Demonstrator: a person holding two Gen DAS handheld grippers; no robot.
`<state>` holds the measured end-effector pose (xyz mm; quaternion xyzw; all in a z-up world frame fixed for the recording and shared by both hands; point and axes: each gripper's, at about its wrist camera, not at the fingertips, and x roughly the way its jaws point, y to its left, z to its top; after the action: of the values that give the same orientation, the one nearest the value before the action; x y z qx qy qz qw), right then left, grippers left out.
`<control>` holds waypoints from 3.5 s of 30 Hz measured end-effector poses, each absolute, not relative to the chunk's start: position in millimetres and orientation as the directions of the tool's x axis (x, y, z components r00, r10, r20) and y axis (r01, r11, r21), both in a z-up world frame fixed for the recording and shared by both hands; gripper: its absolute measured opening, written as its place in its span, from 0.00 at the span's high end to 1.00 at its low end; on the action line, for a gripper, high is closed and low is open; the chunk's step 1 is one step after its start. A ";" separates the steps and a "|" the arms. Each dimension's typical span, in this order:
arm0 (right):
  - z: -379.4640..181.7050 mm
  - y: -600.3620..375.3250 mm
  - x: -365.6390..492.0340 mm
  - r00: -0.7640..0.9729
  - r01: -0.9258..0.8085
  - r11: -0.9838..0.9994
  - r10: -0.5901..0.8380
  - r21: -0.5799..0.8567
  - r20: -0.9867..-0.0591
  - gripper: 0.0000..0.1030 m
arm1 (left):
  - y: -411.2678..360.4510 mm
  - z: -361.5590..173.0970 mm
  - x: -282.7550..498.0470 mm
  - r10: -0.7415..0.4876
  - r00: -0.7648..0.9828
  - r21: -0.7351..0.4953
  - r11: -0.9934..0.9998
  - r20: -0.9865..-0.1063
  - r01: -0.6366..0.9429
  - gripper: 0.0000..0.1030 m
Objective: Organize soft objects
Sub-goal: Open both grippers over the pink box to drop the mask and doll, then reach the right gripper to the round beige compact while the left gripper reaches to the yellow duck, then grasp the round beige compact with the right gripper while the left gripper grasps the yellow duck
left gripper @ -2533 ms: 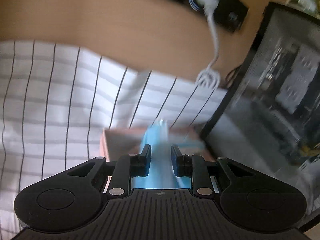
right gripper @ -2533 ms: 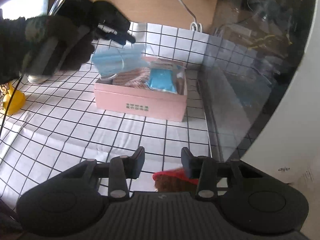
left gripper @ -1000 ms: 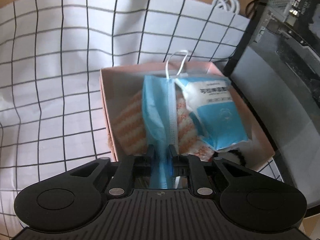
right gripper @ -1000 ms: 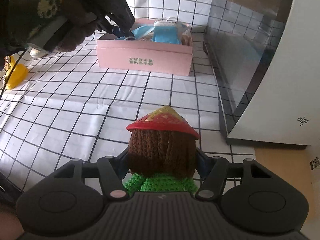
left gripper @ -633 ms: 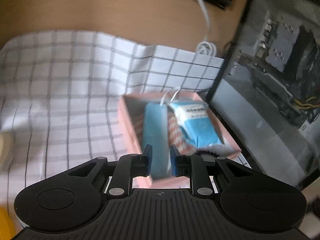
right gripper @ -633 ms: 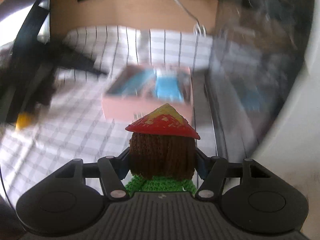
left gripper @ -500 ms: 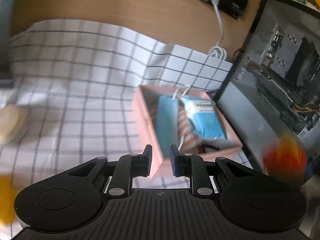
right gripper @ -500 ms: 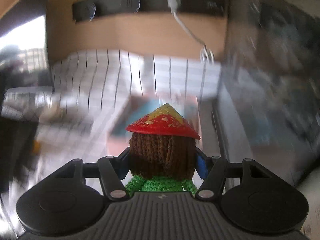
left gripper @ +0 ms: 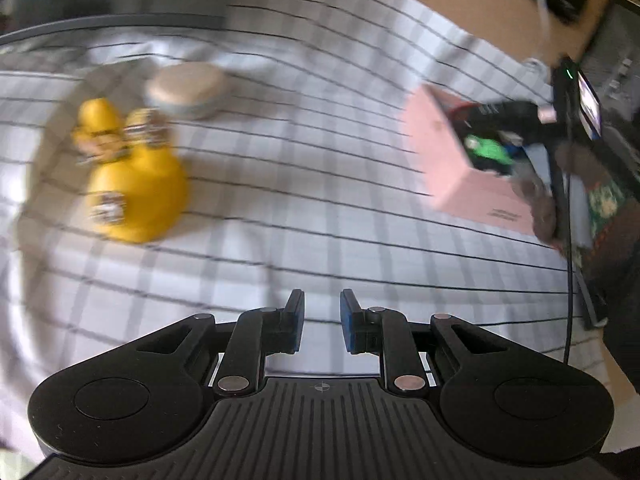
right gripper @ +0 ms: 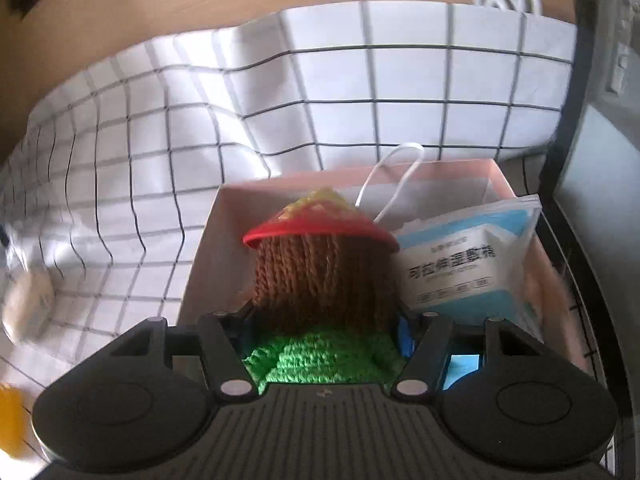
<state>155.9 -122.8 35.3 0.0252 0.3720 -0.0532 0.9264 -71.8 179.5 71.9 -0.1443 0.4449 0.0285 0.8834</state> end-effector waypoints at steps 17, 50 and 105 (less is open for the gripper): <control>95.0 13.1 102.5 0.848 -0.233 0.956 0.111 -0.176 -0.518 0.05 | 235.1 67.2 -89.3 -0.034 0.604 -0.267 0.915 -0.797 -0.301 0.79; 7.3 143.0 129.4 0.653 -0.524 0.839 0.285 -0.147 -0.701 0.01 | 314.2 58.0 -179.9 0.052 0.706 -0.346 0.845 -0.706 -0.408 0.79; -18.0 20.7 -59.6 0.816 -0.231 0.904 -0.022 -0.359 -0.578 0.00 | 221.4 59.6 -92.9 0.252 0.747 -0.176 0.879 -0.616 -0.443 0.55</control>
<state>-59.6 20.7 -18.0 -0.2115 0.2983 0.0562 0.9291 -92.9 221.4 59.6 -0.1576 0.3018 0.1886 0.9211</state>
